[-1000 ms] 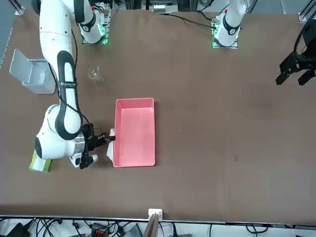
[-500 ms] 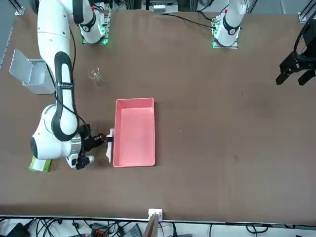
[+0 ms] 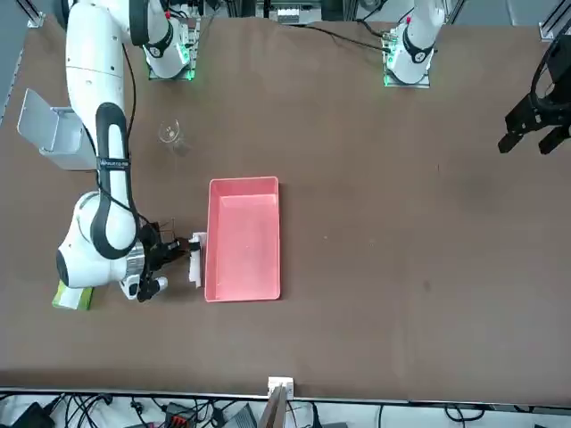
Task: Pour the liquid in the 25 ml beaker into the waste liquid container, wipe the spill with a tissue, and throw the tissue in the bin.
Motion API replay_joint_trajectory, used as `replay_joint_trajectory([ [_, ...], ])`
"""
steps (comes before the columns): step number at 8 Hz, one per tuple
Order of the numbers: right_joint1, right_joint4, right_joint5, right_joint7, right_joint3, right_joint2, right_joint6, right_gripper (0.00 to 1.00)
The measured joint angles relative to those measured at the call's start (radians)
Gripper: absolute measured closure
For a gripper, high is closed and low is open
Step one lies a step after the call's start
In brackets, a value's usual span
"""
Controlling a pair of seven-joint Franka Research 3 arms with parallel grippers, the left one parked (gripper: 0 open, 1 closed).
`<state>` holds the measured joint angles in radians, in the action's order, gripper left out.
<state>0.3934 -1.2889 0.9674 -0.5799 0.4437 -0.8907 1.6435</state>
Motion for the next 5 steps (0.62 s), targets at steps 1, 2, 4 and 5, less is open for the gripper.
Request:
replay_joint_trajectory([
  [1, 0.0, 0.0, 0.001, -0.001, -0.009, -0.008, 0.001, 0.97],
  [2, 0.0, 0.0, 0.003, -0.002, -0.013, -0.013, 0.001, 0.97],
  [4, -0.001, 0.0, 0.014, -0.008, -0.013, -0.021, 0.001, 0.97],
  [5, -0.001, 0.0, 0.014, -0.011, -0.013, -0.023, 0.001, 0.97],
])
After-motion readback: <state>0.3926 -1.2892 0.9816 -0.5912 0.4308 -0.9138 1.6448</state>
